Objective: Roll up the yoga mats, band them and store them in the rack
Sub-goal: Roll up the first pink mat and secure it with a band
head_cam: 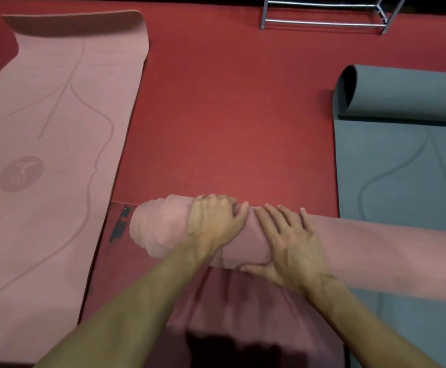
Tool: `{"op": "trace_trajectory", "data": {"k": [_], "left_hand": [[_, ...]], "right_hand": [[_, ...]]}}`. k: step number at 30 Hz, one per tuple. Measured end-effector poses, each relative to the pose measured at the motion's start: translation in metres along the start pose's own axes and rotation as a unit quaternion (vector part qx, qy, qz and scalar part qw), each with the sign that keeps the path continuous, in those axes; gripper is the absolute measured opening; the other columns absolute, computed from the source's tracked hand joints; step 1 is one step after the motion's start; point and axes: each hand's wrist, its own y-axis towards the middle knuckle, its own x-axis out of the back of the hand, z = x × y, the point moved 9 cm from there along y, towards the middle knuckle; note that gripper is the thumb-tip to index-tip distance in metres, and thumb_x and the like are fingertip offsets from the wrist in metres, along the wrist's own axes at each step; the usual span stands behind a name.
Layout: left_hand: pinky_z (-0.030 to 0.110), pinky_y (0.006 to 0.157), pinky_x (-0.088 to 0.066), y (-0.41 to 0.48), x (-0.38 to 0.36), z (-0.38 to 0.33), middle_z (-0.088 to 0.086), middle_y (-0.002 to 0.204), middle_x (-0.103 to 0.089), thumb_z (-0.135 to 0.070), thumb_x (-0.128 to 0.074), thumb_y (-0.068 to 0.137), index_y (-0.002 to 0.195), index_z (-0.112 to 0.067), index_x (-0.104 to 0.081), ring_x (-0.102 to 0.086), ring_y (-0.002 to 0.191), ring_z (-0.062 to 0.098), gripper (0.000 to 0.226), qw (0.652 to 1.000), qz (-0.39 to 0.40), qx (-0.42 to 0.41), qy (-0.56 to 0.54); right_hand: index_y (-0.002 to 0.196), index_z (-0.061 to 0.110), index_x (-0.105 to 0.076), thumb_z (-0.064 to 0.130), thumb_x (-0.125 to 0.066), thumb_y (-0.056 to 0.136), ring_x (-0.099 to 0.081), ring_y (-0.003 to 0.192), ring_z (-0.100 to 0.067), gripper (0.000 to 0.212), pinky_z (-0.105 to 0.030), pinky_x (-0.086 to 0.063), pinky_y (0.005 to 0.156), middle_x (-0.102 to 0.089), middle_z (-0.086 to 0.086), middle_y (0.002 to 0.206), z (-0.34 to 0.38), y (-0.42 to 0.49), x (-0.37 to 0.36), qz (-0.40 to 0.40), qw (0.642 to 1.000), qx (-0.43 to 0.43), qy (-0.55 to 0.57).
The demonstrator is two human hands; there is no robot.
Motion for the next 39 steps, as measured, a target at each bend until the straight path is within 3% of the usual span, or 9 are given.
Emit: {"op": "trace_trajectory", "data": {"k": [2, 5, 7, 15, 19, 23, 26, 31, 39], "left_hand": [[0.040, 0.090, -0.049, -0.007, 0.009, -0.005, 0.002, 0.089, -0.077, -0.048, -0.041, 0.098, 0.085, -0.019, -0.076, -0.072, 0.090, 0.027, 0.048, 0.996, -0.081, -0.031, 0.000], [0.049, 0.113, -0.042, -0.024, -0.005, -0.007, 0.005, 0.131, -0.071, -0.051, -0.038, 0.100, 0.129, -0.014, -0.071, -0.063, 0.126, 0.026, 0.057, 0.991, -0.119, -0.067, -0.007], [0.051, 0.117, -0.037, -0.020, -0.012, -0.003, 0.005, 0.139, -0.066, -0.053, -0.036, 0.102, 0.138, -0.014, -0.066, -0.058, 0.133, 0.026, 0.060, 0.987, -0.136, -0.081, -0.010], [0.042, 0.106, -0.044, 0.021, 0.005, 0.001, -0.005, 0.101, -0.080, -0.050, -0.037, 0.103, 0.094, -0.022, -0.083, -0.074, 0.103, 0.017, 0.054, 0.980, -0.189, -0.022, -0.059], [0.039, 0.101, -0.044, 0.023, 0.011, 0.002, -0.002, 0.086, -0.080, -0.060, -0.011, 0.108, 0.080, -0.021, -0.082, -0.075, 0.092, 0.017, 0.086, 0.977, -0.207, -0.002, -0.057], [0.041, 0.105, -0.041, 0.017, 0.005, 0.000, -0.006, 0.098, -0.080, -0.054, -0.014, 0.110, 0.093, -0.025, -0.082, -0.073, 0.101, 0.018, 0.076, 0.978, -0.203, -0.016, -0.050], [0.045, 0.113, -0.035, 0.011, 0.002, 0.001, -0.003, 0.114, -0.078, -0.043, -0.041, 0.101, 0.110, -0.022, -0.080, -0.068, 0.115, 0.019, 0.045, 0.975, -0.214, -0.011, -0.054], [0.048, 0.125, -0.019, 0.006, -0.013, 0.002, -0.001, 0.141, -0.065, -0.045, -0.035, 0.101, 0.137, -0.020, -0.066, -0.052, 0.138, 0.020, 0.054, 0.989, -0.148, 0.009, -0.018], [0.060, 0.126, -0.014, 0.000, -0.012, -0.007, 0.005, 0.160, -0.047, -0.054, -0.033, 0.102, 0.160, -0.025, -0.039, -0.036, 0.151, 0.027, 0.065, 0.989, -0.133, -0.064, -0.001]], "right_hand": [[0.151, 0.016, -0.051, 0.100, -0.042, 0.070, -0.058, 0.132, -0.034, 0.117, -0.062, -0.042, 0.111, -0.057, -0.008, 0.149, -0.012, 0.014, 0.001, 0.008, 1.000, 0.008, 0.006], [0.145, 0.016, -0.059, 0.096, -0.037, 0.078, -0.062, 0.128, -0.028, 0.106, -0.057, -0.048, 0.109, -0.063, -0.005, 0.144, -0.024, 0.030, 0.012, -0.019, 1.000, -0.004, 0.022], [0.144, 0.017, -0.059, 0.092, -0.033, 0.084, -0.060, 0.131, -0.028, 0.100, -0.055, -0.046, 0.111, -0.064, -0.004, 0.143, -0.026, 0.032, 0.011, -0.037, 0.999, -0.023, 0.016], [0.121, 0.016, -0.076, 0.069, -0.054, 0.091, -0.070, 0.117, -0.030, 0.065, -0.051, -0.050, 0.102, -0.075, -0.004, 0.124, -0.028, 0.041, 0.026, -0.179, 0.982, -0.031, 0.052], [0.136, 0.010, -0.064, 0.081, -0.047, 0.087, -0.062, 0.126, -0.037, 0.088, -0.055, -0.043, 0.109, -0.063, -0.014, 0.142, -0.028, 0.041, 0.020, -0.139, 0.988, 0.000, 0.061], [0.152, 0.009, -0.047, 0.093, -0.041, 0.074, -0.046, 0.143, -0.038, 0.115, -0.061, -0.025, 0.118, -0.047, -0.016, 0.158, -0.015, 0.039, 0.009, -0.057, 0.998, -0.006, -0.019], [0.146, 0.010, -0.055, 0.079, -0.037, 0.086, -0.052, 0.137, -0.037, 0.093, -0.061, -0.031, 0.116, -0.057, -0.014, 0.149, -0.016, 0.040, 0.014, -0.086, 0.996, -0.027, 0.007], [0.143, 0.009, -0.058, 0.054, -0.036, 0.105, -0.055, 0.134, -0.037, 0.063, -0.058, -0.035, 0.115, -0.060, -0.014, 0.147, -0.010, 0.030, 0.014, -0.149, 0.988, -0.030, 0.007], [0.147, 0.013, -0.057, 0.054, -0.035, 0.104, -0.047, 0.144, -0.033, 0.064, -0.060, -0.021, 0.123, -0.054, -0.012, 0.153, -0.015, 0.031, 0.016, -0.139, 0.988, -0.069, 0.010]]}}
